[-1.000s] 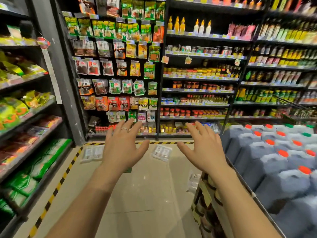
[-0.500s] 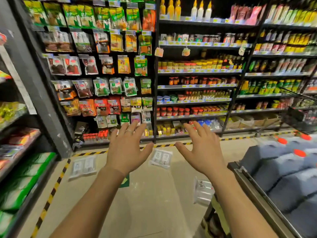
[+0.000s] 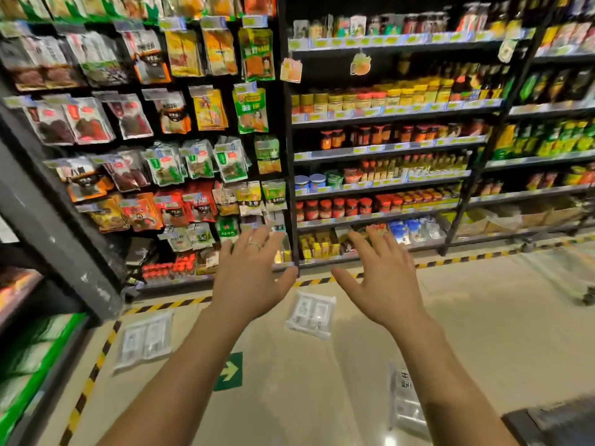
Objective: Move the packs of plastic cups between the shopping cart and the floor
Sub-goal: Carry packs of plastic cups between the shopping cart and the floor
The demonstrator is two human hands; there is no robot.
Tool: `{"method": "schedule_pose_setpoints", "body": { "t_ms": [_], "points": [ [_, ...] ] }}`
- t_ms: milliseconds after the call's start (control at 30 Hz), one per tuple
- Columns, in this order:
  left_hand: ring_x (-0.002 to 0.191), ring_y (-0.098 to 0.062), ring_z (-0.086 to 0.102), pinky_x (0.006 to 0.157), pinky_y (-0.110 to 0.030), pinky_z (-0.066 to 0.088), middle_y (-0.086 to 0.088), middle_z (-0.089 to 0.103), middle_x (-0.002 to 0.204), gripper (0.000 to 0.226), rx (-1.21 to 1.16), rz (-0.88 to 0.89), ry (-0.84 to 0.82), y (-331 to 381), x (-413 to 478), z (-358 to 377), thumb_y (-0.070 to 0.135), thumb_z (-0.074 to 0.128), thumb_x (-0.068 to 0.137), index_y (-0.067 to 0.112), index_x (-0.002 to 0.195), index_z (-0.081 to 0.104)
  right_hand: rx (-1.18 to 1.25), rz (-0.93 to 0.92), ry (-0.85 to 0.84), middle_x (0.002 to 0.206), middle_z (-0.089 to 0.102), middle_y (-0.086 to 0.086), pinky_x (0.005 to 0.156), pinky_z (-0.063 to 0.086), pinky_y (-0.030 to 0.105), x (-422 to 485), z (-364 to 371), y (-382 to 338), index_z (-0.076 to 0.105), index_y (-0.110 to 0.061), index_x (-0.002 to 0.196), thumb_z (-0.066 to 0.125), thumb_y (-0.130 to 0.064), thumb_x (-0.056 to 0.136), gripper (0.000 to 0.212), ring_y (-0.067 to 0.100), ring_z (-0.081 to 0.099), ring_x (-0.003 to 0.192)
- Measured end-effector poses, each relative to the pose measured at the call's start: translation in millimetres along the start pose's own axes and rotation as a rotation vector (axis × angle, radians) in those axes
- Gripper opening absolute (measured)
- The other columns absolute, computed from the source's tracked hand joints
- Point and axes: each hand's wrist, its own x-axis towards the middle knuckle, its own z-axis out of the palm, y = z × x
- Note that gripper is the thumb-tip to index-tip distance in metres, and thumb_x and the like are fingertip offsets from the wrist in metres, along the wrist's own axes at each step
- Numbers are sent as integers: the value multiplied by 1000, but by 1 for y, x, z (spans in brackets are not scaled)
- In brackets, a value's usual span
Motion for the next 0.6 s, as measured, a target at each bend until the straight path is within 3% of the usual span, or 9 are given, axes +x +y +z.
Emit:
{"method": "schedule_pose_setpoints", "body": {
  "t_ms": [167,333,467,600],
  "points": [
    [150,-22,12,120,-48,11,4,18,163,68,-5,-4,-39,7,93,35,64,38,94,34,153,23,16,23,-34,160,24,3,116,17,49,83,28,38,29,-33,150,44,-63,92,67,29,12,148],
    [147,-24,22,116,-51,21,2,30,159,82,-3,28,-52,6,162,69,73,16,80,34,150,32,43,49,-60,160,23,1,117,15,48,144,51,66,28,-33,151,34,-67,86,73,28,10,149],
    [147,-23,23,117,-52,20,2,31,158,82,-52,23,-64,-4,215,97,72,19,79,33,149,35,46,82,-98,161,20,1,117,14,47,190,77,78,25,-34,152,17,-74,79,84,29,11,149],
    [147,-25,22,117,-51,19,1,30,158,76,-48,59,-122,-23,271,132,66,26,83,32,150,34,35,109,-110,161,22,2,117,15,47,238,114,87,25,-36,151,31,-68,85,74,29,13,149]
  ]
}}
